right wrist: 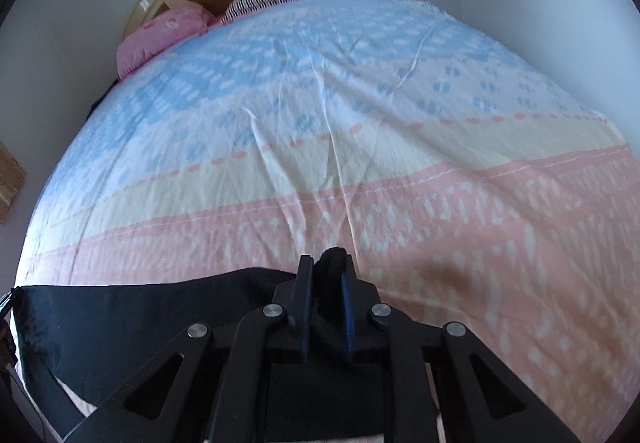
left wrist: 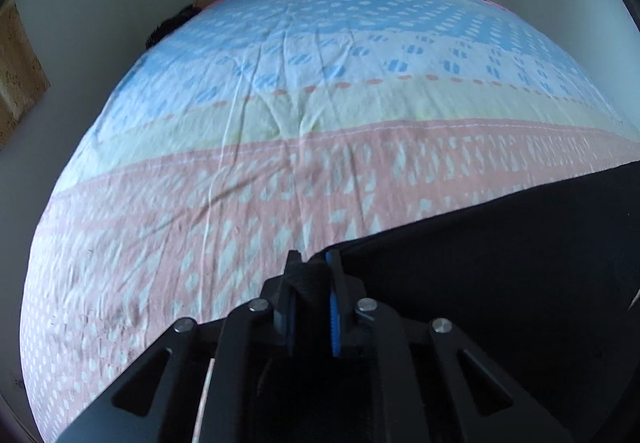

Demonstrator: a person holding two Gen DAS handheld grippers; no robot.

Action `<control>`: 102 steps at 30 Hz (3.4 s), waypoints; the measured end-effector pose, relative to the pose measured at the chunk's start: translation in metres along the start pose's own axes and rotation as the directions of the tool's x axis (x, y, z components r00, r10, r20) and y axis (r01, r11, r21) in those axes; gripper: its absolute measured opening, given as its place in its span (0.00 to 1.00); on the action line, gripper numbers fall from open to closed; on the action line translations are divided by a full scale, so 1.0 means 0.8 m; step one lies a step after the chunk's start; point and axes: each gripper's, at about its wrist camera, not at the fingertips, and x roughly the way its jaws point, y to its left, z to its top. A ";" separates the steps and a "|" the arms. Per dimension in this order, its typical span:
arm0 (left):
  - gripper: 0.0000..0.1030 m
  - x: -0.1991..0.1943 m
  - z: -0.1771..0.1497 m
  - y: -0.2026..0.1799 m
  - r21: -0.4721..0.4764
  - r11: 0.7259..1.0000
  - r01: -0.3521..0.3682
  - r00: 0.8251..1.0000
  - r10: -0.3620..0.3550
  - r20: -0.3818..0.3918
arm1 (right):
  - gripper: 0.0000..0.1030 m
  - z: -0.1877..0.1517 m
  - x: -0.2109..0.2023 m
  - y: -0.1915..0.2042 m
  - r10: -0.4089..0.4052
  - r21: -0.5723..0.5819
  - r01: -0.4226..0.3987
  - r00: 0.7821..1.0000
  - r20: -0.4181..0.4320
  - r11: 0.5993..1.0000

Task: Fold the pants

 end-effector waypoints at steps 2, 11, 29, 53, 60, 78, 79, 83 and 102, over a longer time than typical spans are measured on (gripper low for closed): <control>0.12 -0.017 0.000 0.008 -0.031 0.999 0.017 0.998 -0.016 0.054 | 0.12 -0.005 -0.026 0.000 -0.002 -0.001 0.002 0.999 0.043 1.000; 0.12 -0.105 -0.017 0.032 -0.085 0.986 0.141 0.956 -0.113 0.272 | 0.11 -0.051 -0.146 -0.018 0.042 0.011 -0.046 0.974 0.224 0.999; 0.12 -0.171 -0.163 0.031 0.017 0.972 0.233 0.902 -0.222 0.369 | 0.11 -0.226 -0.193 -0.060 -0.017 0.061 0.008 0.987 0.158 0.998; 0.58 -0.190 -0.265 -0.023 0.426 0.870 -0.248 0.894 0.036 0.447 | 0.50 -0.324 -0.185 0.312 0.087 -0.668 -0.062 0.996 0.005 0.742; 0.15 -0.186 -0.248 -0.028 0.454 0.860 -0.232 0.909 0.026 0.416 | 0.50 -0.340 -0.130 0.376 0.083 -0.755 -0.107 0.994 -0.070 0.647; 0.12 -0.194 -0.253 -0.031 0.501 0.807 -0.313 0.881 0.049 0.471 | 0.03 -0.354 -0.145 0.371 0.043 -0.776 -0.089 0.996 -0.080 0.625; 0.12 -0.189 -0.257 -0.032 0.517 0.795 -0.318 0.885 0.054 0.462 | 0.03 -0.360 -0.135 0.371 0.026 -0.782 -0.083 0.996 -0.085 0.618; 0.12 -0.168 -0.277 -0.044 0.571 0.742 -0.350 0.893 0.080 0.443 | 0.04 -0.360 -0.134 0.367 0.040 -0.773 -0.088 0.996 -0.081 0.629; 0.64 -0.233 -0.275 0.044 0.292 0.889 -0.353 0.858 0.183 0.480 | 0.31 -0.306 -0.180 0.418 0.290 -0.672 -0.304 0.947 -0.136 0.676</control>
